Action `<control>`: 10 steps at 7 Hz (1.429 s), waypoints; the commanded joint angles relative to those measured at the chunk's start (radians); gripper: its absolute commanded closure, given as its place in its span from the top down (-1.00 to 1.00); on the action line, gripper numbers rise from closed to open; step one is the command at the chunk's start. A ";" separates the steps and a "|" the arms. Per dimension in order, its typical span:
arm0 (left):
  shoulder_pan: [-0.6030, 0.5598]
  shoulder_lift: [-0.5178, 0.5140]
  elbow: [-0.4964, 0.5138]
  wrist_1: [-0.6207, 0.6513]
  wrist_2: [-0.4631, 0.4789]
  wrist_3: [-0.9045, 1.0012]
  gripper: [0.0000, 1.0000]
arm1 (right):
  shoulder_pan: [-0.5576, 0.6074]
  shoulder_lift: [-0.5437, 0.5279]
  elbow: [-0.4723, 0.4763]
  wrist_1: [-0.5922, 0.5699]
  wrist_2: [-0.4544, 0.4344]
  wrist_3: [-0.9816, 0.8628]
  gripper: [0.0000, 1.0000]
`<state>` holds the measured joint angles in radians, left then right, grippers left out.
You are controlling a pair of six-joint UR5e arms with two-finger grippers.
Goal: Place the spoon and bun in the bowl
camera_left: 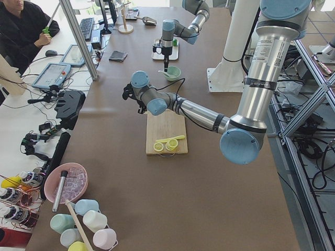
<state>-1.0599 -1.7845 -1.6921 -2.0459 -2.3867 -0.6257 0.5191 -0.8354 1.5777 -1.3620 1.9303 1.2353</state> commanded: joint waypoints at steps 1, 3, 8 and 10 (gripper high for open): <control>0.001 -0.039 -0.001 0.035 0.000 -0.003 -1.00 | -0.001 -0.025 0.082 -0.060 0.015 -0.002 1.00; 0.052 -0.195 -0.012 0.115 0.006 -0.178 -1.00 | 0.102 -0.049 0.163 -0.155 0.118 -0.075 1.00; 0.423 -0.447 0.011 0.101 0.316 -0.558 -1.00 | 0.353 -0.313 0.209 -0.158 0.239 -0.550 1.00; 0.494 -0.501 0.147 -0.058 0.352 -0.624 -1.00 | 0.401 -0.375 0.206 -0.151 0.234 -0.681 1.00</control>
<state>-0.6085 -2.2546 -1.6197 -2.0250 -2.0633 -1.1970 0.8943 -1.1751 1.7867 -1.5169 2.1667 0.6234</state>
